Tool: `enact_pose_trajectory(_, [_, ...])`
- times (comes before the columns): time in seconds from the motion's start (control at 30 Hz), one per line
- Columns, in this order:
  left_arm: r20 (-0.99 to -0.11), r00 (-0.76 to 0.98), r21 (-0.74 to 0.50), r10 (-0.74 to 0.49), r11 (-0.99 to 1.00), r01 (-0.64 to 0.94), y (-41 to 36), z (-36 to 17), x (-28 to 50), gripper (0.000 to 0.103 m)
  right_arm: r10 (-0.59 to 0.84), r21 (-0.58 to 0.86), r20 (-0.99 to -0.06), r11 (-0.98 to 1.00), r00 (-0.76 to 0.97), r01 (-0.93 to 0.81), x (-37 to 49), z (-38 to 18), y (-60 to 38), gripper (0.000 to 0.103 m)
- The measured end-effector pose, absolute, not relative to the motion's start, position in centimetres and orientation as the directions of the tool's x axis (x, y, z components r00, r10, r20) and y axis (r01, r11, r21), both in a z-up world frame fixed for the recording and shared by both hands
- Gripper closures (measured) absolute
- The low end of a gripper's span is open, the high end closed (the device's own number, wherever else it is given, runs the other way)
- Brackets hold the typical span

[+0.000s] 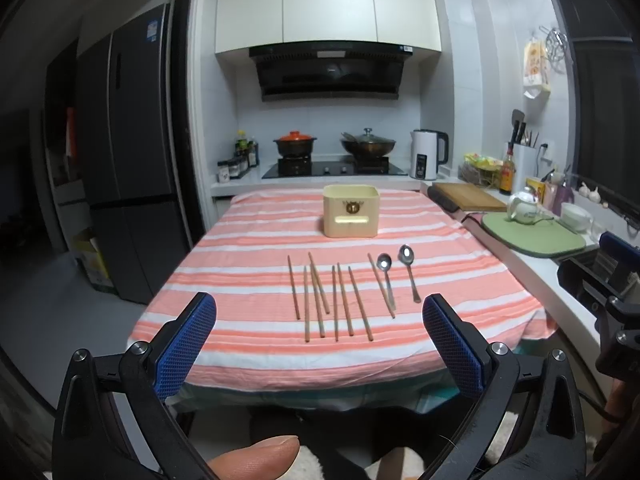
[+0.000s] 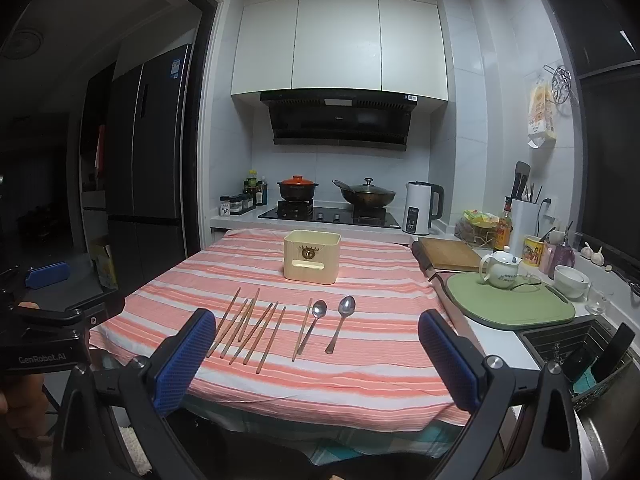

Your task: Organize utensils

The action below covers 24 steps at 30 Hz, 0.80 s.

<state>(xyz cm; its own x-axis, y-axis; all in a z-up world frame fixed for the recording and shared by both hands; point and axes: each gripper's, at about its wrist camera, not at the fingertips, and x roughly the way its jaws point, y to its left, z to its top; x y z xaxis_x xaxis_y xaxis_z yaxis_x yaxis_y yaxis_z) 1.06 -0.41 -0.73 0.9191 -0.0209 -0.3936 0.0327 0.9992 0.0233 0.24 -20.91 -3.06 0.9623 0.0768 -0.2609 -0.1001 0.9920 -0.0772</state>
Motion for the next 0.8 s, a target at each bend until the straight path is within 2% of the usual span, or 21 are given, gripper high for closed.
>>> enact_pose_trajectory(0.8, [-0.406, 0.914, 0.027, -0.023, 0.999, 0.037, -0.19, -0.96, 1.49, 0.0, 0.087, -0.072, -0.282, 0.991, 0.956, -0.112, 0.79, -3.36, -20.89, 0.0])
